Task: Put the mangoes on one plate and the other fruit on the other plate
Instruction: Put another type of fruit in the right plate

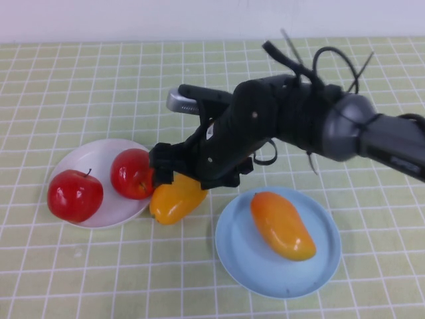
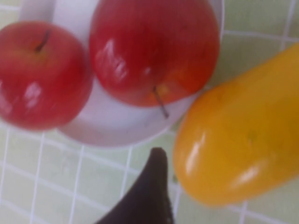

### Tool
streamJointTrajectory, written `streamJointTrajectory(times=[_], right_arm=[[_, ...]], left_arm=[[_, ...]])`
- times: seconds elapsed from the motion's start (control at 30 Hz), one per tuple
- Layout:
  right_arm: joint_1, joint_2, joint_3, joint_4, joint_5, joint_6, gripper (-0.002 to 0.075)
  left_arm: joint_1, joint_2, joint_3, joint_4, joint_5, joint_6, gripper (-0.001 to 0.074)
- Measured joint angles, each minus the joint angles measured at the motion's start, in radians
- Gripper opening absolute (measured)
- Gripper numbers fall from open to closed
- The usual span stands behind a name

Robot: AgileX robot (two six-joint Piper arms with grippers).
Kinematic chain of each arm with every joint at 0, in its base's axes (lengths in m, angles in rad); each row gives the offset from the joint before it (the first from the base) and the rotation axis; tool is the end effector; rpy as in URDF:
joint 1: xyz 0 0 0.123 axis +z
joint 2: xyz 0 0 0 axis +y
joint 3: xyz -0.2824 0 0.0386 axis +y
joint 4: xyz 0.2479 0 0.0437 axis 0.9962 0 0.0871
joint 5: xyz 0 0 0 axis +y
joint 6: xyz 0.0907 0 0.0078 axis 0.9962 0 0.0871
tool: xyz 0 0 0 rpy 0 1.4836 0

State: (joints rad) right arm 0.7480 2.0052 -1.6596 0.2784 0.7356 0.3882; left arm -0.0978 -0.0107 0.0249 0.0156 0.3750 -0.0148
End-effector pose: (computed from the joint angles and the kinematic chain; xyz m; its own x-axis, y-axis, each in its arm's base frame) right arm 0.3199 0.3198 0.2460 -0.9201 -0.1000 -0.3786 -0.2747 0.8540 0.4419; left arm 0.0524 -0.0046 0.1716 -0.2960 0.0288 -0.9548 0.0921 0.9957 0.0014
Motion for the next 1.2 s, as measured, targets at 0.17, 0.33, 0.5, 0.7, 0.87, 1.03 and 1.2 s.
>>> streamJointTrajectory(times=[0.17,0.33,0.5,0.7,0.87,1.03,1.2], right_arm=[[-0.035,0.091,-0.075,0.033,0.075,0.017,0.0691],[-0.054,0.104,-0.086,0.033,0.093,0.033,0.0691],[-0.060,0.127,-0.093,0.033,0.091,0.065,0.0691],[-0.061,0.152,-0.095,0.073,0.044,0.076,0.0691],[-0.061,0.156,-0.095,0.078,0.028,0.076,0.0691],[-0.061,0.156,-0.095,0.078,0.015,0.057,0.0661],[-0.061,0.166,-0.095,0.078,0.015,0.032,0.0514]], left_arm=[[0.000,0.000,0.000,0.000,0.000,0.000,0.0000],[0.000,0.000,0.000,0.000,0.000,0.000,0.0000],[0.000,0.000,0.000,0.000,0.000,0.000,0.0000],[0.000,0.000,0.000,0.000,0.000,0.000,0.0000],[0.000,0.000,0.000,0.000,0.000,0.000,0.0000],[0.000,0.000,0.000,0.000,0.000,0.000,0.0000],[0.000,0.000,0.000,0.000,0.000,0.000,0.0000]])
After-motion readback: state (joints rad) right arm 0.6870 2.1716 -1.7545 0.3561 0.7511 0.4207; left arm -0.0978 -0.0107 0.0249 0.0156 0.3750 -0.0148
